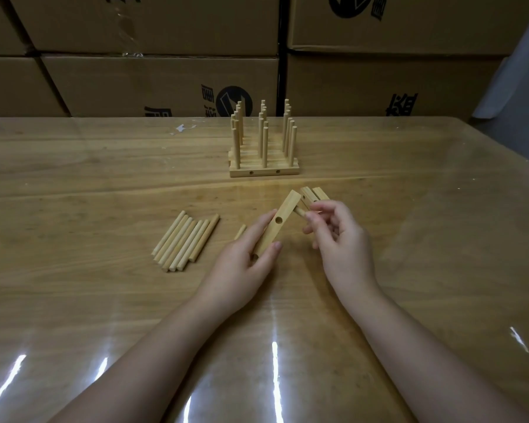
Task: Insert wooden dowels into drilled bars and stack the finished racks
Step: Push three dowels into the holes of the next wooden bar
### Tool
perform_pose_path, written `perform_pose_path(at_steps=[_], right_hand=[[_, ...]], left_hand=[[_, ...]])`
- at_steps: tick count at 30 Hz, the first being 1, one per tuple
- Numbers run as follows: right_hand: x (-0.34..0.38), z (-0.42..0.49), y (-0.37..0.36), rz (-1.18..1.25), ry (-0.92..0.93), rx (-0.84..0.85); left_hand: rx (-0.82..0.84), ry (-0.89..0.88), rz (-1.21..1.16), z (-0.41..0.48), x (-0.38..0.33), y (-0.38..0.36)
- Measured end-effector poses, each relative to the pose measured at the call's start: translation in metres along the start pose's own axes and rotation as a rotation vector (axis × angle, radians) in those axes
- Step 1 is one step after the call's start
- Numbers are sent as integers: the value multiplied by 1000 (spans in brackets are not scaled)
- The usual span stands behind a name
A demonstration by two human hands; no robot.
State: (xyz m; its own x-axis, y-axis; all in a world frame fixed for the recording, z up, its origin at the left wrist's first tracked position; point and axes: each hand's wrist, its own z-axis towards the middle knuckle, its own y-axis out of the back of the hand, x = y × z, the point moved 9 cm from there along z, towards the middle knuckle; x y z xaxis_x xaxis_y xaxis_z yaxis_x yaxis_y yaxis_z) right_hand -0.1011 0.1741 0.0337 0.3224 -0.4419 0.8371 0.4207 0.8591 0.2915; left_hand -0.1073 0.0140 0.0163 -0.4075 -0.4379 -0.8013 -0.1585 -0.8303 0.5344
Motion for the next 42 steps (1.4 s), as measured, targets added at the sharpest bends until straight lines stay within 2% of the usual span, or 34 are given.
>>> perform_pose_path(at_steps=[9,16,32,39,42], right_hand=[[27,-3,18,48,200,-166],[23,-3,16,66,167,-143],[13,-1,16,15,88,-122],[10,-1,17,18,64,-119],[12,-1,15,97,58,-109]], left_hand=[[-154,43,-127,-2,2,14],[-210,45,-194,-3,2,19],[-179,-67,-61,-3,-8,20],[-234,-90,47,-7,-12,22],[-264,-92,106,-8,-14,21]])
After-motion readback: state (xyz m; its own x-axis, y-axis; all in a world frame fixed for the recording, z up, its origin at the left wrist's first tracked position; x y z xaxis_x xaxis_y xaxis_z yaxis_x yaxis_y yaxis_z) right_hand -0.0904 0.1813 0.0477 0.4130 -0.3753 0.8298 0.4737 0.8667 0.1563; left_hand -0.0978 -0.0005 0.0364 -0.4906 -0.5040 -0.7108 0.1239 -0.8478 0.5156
